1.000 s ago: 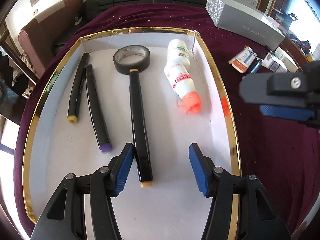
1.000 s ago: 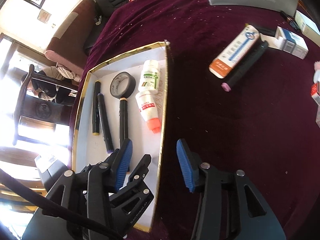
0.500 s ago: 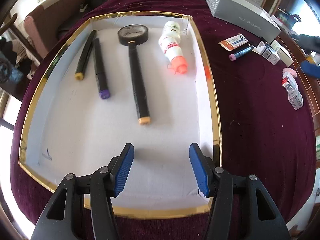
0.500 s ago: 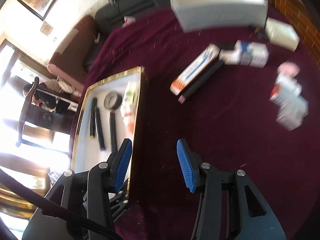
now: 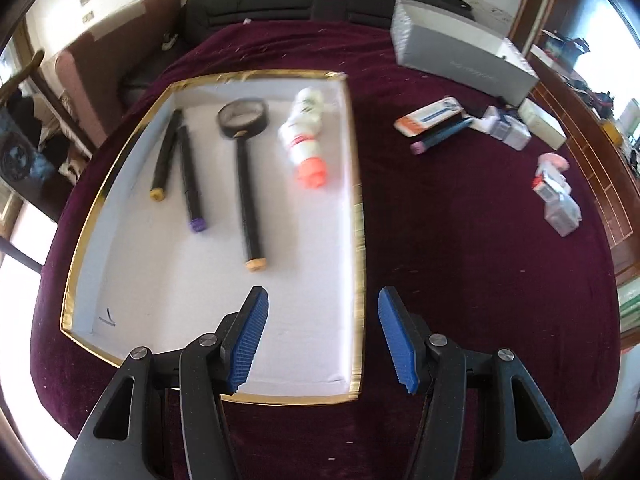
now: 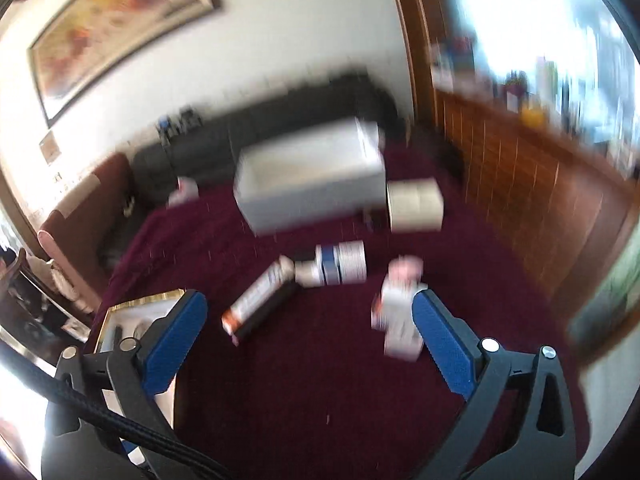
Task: Organize objects
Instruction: 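Lift both open tools away from tray toward remaining boxes, then grasp white-blue toothpaste box with left tool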
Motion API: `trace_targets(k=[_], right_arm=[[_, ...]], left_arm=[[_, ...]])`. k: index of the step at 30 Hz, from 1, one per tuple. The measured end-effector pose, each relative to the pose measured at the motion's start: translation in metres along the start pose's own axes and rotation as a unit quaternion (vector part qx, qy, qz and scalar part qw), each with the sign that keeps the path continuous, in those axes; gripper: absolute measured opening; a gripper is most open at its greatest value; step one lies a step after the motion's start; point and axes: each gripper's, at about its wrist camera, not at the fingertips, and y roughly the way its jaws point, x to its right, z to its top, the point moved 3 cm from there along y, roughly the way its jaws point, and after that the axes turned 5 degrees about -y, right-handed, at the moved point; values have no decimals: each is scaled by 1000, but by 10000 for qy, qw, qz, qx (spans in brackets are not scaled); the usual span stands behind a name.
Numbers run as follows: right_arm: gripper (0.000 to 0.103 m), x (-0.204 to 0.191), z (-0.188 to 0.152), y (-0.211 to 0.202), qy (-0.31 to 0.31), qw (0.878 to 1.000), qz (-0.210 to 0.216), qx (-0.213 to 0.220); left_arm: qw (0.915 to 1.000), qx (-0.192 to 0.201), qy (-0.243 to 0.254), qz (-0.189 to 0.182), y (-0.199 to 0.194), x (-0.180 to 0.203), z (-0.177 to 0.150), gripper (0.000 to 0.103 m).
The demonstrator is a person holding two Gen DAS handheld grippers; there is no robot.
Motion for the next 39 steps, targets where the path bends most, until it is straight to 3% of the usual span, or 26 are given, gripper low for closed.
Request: trace_targets(k=[7, 13, 21, 26, 31, 36, 39], right_arm=[[101, 24, -12, 15, -73, 9994, -267, -226], [101, 40, -32, 29, -134, 9960, -359, -803], [101, 65, -45, 35, 28, 9923, -416, -1169], [101, 79, -54, 39, 215, 9890, -423, -1398], [101, 94, -62, 36, 306, 9864, -558, -1516], [101, 112, -71, 32, 422, 9831, -714, -1630], [101, 120, -78, 32, 523, 9801, -768, -1752]], left_arm=[[9978, 396, 472, -246, -20, 46, 8, 51], [9966, 218, 544, -577, -9, 73, 15, 51], [9979, -12, 244, -608, 27, 71, 56, 51], [9952, 114, 943, -243, 59, 89, 102, 51], [9890, 49, 1443, -329, 94, 119, 132, 51], [9848, 338, 1687, -238, 122, 143, 163, 51], [9853, -88, 1647, -445, 144, 153, 165, 52]])
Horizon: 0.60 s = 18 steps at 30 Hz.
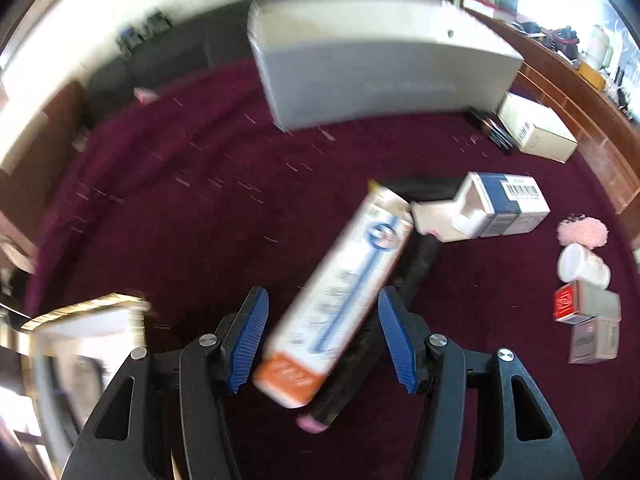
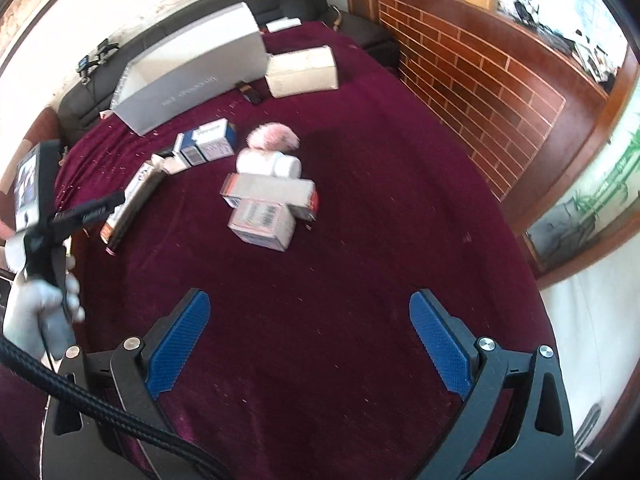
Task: Organize objects
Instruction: 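Grasp white-blue toothpaste box with left tool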
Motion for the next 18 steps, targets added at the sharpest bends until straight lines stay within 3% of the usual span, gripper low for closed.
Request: trace_targets(k=[3, 4, 6, 8, 9, 12, 15, 18], right_arm=[[101, 5, -4, 1, 25, 10000, -41, -54], [101, 6, -4, 1, 24, 10000, -56, -47], [101, 7, -3, 1, 32, 10000, -71, -19], [101, 6, -1, 3, 25, 10000, -52, -24], [101, 6, 0, 5, 20, 10000, -31, -42], [101, 3, 1, 8, 12, 10000, 24, -77], [101, 1, 1, 11, 19, 9999, 61, -106], [101, 2, -2, 13, 38, 9998, 62, -159]], left_arm=[[9977, -508, -107, -443, 12, 12, -16, 52], [9983, -340, 17, -466, 6, 18, -21, 52], [9956, -505, 96, -788, -1, 29, -34, 52], [9849, -835, 39, -1513, -12, 41, -51, 29], [9827, -902, 33, -1616, -18, 45, -59, 29], [9819, -755, -167, -1729, -34, 42, -68, 29], [9839, -289, -664, -1635, -43, 23, -53, 30], [9844, -275, -839, -1521, -29, 18, -37, 33]])
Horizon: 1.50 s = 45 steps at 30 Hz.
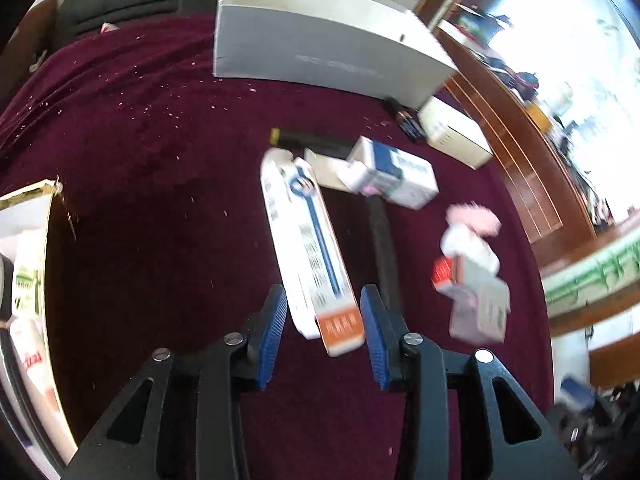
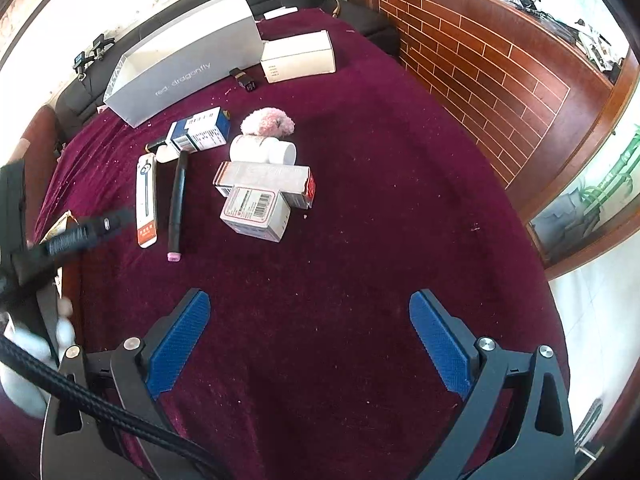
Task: Organize objects
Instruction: 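Grasp white-blue toothpaste box with left tool, then grasp pink-ended black marker with right tool while left tool holds toothpaste box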
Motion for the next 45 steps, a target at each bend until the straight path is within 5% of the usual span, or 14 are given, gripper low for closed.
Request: trace_targets(k=[4, 9, 11, 14, 21, 28, 35, 39, 43, 45], right_arm=[[101, 5, -7, 2, 55, 9999, -19, -87], [101, 10, -12, 0, 84, 9999, -88, -84], [101, 11, -12, 0, 85, 9999, -93, -89], [101, 10, -13, 1, 79, 9999, -93, -100], [101, -8, -3, -2, -135, 9998, 155, -1], [101, -57, 42, 15, -271, 9931, 1136, -116], [94, -112, 73, 67, -620, 9898, 1141, -587], [82, -129, 79, 95, -815, 9899, 860, -780], [50, -132, 78, 121, -888, 9880, 585, -1119], [48, -131, 78, 129, -851, 9882, 505, -1166]], left_arm=[[9973, 41, 302, 670, 32, 5, 18, 34], [9932, 90, 487, 1058, 44, 11, 19, 36], [9933, 5, 575, 1003, 44, 15, 13, 17], [9942, -191, 662, 831, 41, 19, 1, 10], [9979, -251, 389, 446, -6, 1, -53, 10], [9975, -409, 318, 477, -23, -3, -105, 12], [9981, -195, 275, 517, -26, -1, -110, 17], [9991, -44, 108, 419, -30, -5, -115, 18], [9996, 52, 25, 259, -31, -4, -119, 27], [9998, 66, 14, 199, -30, -1, -119, 32]])
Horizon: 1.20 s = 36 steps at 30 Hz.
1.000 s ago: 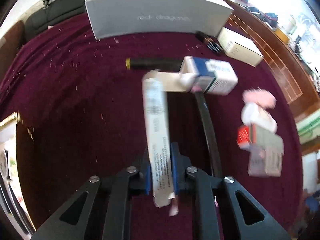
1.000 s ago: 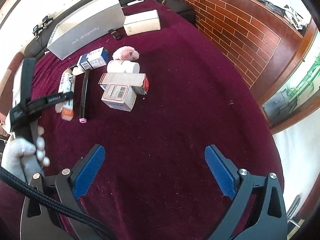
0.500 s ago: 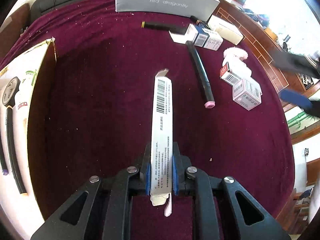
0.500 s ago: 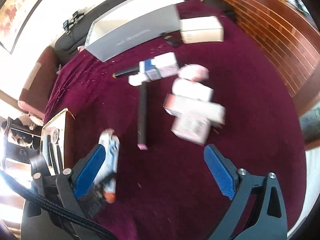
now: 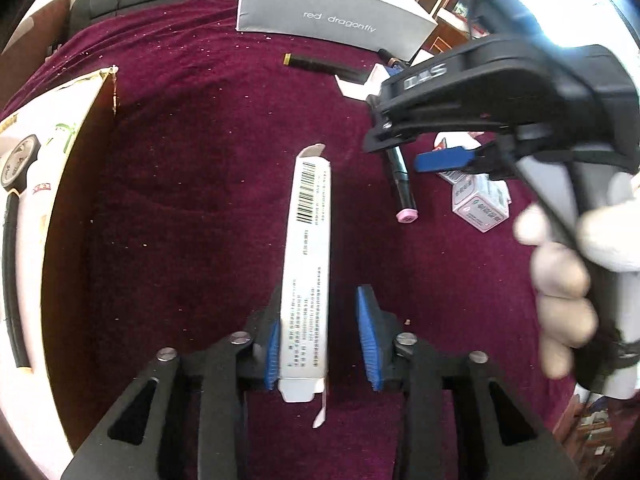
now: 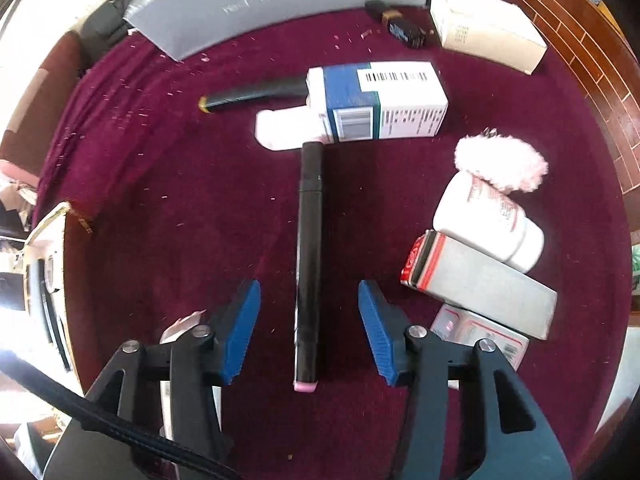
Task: Organize objects
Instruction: 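Grasp pink-ended black marker with right tool while left tool holds toothpaste box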
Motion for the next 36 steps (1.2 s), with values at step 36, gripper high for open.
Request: trace_targets(k=[36], right_arm=[[13, 20, -98, -31, -303, 9995, -40, -123]], left_arm=[[9985, 178, 219, 472, -12, 12, 0, 10]])
